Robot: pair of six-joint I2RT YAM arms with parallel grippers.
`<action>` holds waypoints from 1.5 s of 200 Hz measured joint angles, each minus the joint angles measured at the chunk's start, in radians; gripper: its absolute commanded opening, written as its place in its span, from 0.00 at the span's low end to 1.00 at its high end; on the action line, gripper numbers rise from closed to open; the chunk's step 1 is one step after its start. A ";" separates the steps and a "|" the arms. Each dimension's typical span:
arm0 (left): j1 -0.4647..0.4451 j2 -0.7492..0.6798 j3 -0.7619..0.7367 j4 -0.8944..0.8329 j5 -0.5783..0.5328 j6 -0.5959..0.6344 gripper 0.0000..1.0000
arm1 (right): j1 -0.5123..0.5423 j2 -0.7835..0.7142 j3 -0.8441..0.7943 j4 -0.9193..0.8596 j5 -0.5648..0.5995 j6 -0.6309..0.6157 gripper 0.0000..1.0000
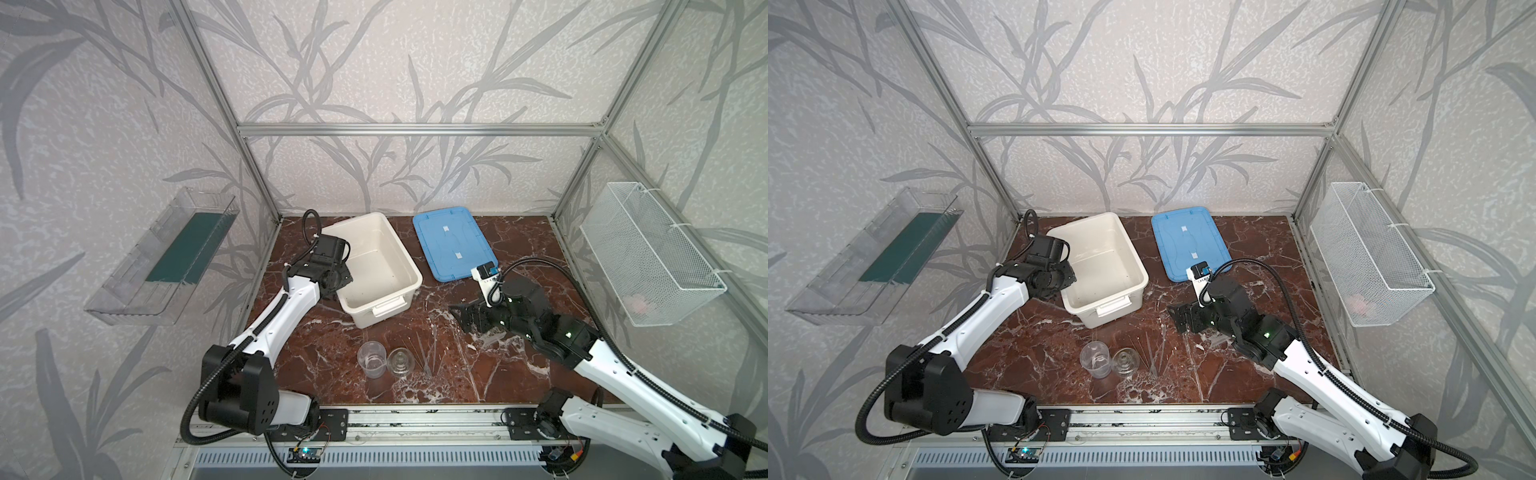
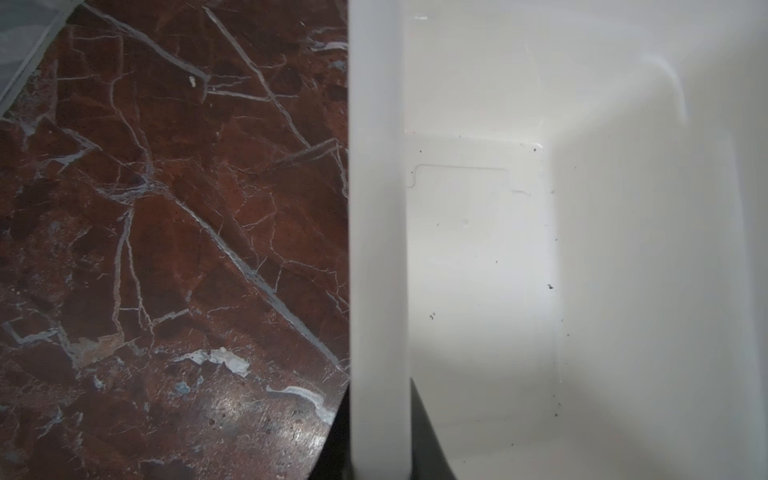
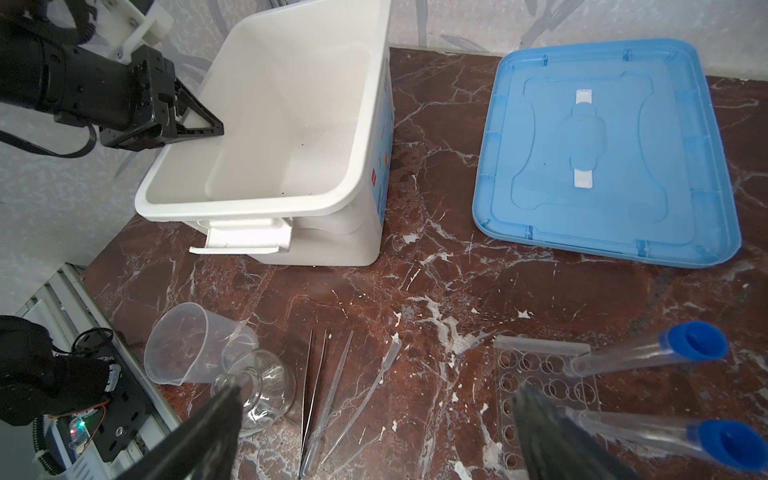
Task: Organize the chemistry lab equipment
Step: 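Grasp the white bin's rim with the left gripper and pull it nearer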
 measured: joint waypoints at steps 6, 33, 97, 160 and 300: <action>0.002 -0.010 -0.009 0.003 0.002 -0.023 0.09 | 0.000 0.000 -0.002 0.002 0.000 0.003 0.99; -0.021 -0.033 -0.021 0.007 -0.007 -0.143 0.09 | 0.000 0.000 -0.005 0.008 0.000 0.014 0.99; -0.197 -0.087 -0.071 0.042 -0.122 -0.465 0.00 | 0.000 0.061 -0.005 0.088 -0.034 0.081 1.00; -0.382 -0.138 -0.101 0.083 -0.382 -0.706 0.01 | 0.000 0.244 0.023 0.159 -0.095 0.139 0.99; -0.437 -0.149 -0.246 0.126 -0.506 -0.928 0.38 | -0.008 0.588 0.216 0.231 -0.125 0.190 0.71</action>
